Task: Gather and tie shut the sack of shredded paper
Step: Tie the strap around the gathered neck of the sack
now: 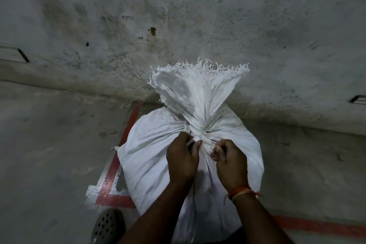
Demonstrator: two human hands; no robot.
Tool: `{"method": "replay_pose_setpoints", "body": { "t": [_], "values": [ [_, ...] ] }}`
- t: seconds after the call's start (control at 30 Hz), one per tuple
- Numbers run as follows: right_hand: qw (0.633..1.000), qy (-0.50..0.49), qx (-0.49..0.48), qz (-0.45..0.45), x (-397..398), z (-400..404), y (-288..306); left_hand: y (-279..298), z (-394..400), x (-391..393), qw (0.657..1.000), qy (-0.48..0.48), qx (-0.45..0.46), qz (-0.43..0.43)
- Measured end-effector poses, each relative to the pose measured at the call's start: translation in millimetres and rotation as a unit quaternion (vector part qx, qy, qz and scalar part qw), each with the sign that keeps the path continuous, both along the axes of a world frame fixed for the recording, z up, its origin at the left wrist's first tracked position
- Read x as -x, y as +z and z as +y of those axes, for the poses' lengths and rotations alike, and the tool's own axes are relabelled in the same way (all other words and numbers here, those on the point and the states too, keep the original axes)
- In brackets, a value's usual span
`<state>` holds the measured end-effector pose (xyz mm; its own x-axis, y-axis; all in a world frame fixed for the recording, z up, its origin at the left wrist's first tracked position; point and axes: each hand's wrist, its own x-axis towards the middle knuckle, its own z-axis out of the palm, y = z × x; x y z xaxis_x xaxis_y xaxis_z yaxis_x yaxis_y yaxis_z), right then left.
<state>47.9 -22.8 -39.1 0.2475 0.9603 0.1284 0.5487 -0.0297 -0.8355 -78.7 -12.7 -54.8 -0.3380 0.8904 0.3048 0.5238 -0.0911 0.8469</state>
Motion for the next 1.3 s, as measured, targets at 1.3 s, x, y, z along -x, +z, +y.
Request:
{"method": "replay_pose_setpoints", "body": {
  "t": [1.3],
  "values": [
    [0.974,0.122,-0.086,-0.173,-28,14,19,8,23,14,0.986,-0.125,0.036,-0.101]
  ]
}}
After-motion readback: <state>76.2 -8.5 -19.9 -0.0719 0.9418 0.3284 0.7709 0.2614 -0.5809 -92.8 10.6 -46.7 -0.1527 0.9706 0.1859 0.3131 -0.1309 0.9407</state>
